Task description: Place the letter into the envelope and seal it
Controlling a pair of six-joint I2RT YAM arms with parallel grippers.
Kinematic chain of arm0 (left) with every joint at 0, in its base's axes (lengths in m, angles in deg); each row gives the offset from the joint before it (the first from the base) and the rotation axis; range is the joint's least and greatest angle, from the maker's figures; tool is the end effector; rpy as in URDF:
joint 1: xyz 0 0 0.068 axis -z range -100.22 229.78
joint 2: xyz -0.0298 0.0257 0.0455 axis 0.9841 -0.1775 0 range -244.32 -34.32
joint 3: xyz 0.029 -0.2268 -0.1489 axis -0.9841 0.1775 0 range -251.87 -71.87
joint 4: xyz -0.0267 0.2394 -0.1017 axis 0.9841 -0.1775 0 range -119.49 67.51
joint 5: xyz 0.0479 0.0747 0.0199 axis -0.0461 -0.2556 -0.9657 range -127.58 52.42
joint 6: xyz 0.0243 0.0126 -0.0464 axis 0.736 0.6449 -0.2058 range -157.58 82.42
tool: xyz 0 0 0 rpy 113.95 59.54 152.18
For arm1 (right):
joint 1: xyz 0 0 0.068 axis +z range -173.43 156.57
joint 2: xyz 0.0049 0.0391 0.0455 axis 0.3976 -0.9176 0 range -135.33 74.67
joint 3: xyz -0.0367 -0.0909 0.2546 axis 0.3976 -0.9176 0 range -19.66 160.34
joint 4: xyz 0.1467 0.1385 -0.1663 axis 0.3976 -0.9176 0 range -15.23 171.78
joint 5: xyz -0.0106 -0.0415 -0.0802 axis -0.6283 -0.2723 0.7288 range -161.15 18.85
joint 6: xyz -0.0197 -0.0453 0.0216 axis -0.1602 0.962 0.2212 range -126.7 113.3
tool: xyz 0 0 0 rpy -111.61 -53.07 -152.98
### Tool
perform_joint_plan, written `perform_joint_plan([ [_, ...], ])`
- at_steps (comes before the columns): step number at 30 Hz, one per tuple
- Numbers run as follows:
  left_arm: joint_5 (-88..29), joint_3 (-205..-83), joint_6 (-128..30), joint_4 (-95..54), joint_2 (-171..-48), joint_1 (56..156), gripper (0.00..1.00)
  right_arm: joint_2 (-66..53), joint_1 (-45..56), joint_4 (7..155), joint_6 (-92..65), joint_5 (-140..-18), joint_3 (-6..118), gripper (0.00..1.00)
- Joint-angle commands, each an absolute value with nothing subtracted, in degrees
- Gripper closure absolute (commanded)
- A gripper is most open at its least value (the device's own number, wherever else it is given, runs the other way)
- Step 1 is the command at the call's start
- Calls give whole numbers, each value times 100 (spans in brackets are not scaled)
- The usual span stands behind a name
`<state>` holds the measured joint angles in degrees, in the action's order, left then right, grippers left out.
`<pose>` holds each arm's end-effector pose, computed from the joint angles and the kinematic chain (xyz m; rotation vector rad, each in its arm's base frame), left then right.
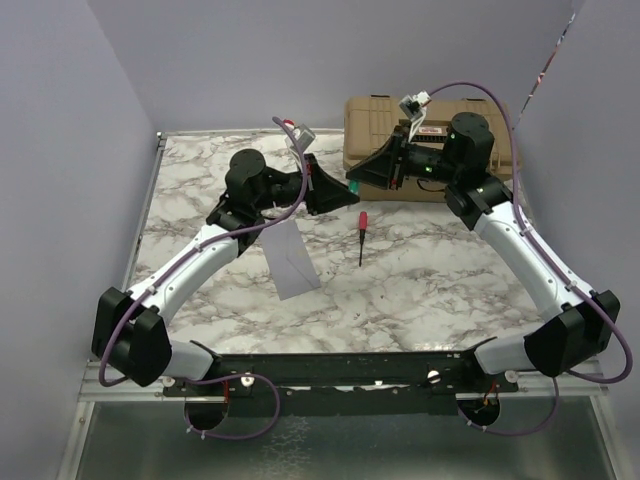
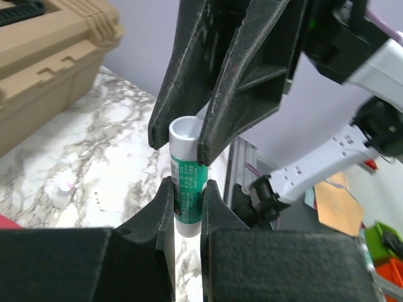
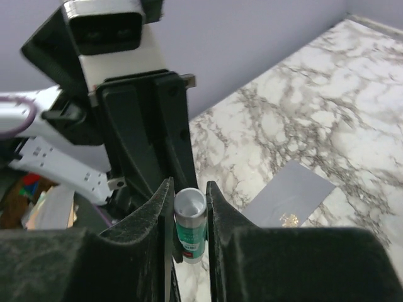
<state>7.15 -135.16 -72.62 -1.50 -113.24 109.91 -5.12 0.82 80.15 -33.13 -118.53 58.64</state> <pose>0.2644 -0.1824 0.3738 0.6324 1.5762 -1.4521 0.2789 0.1544 0.4217 -0.6534 1.6610 1.3217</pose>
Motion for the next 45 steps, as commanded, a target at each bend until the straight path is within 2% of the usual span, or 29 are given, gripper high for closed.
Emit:
perform_joint_plan([
  [1,1833,-13699,-7351,52,-11201,11010,100,-322,263,8568,-2782,-14631,5982,100],
  [4,2403,-13745,-7336,181,-11093,11035,100,-299,267,9074,-3015,-15400,5996,100],
  [7,2604,-13789,-7262,213,-10974,11027,100,-291,268,8930,-2936,-15813,6137,100],
  [10,2475,-13826,-7206,229,-10948,11027,100,-279,239,7957,-2329,-14910,6341,100],
  [11,2353,-13831,-7208,229,-10967,11027,100,-308,239,7548,-2216,-14299,6453,91],
  [12,2180,-13823,-7222,229,-10985,11032,100,-352,236,7232,-2224,-13485,6552,69],
  [13,1986,-13795,-7221,225,-11012,11028,100,-402,238,6978,-2344,-12582,6642,54],
  [14,1781,-13770,-7220,216,-11037,11028,100,-467,239,6680,-2526,-11486,6772,45],
  [17,828,-13686,-7032,-90,-11087,11028,100,-532,269,6487,-3198,-10099,6885,39],
  [20,-56,-13603,-6972,-287,-11092,11027,100,-584,385,6314,-3605,-9448,6910,38],
  [25,-504,-13542,-6952,-368,-11112,11036,100,-681,696,6043,-3785,-8895,7033,39],
  [36,-571,-13486,-6978,-457,-11091,11036,100,-793,759,6148,-3814,-9438,7050,41],
  [38,-493,-13509,-6998,-462,-11110,11036,100,-839,754,6107,-3800,-9449,7061,46],
  [45,-195,-13472,-6964,-465,-11071,11036,100,-773,758,6223,-3791,-9217,7032,71],
])
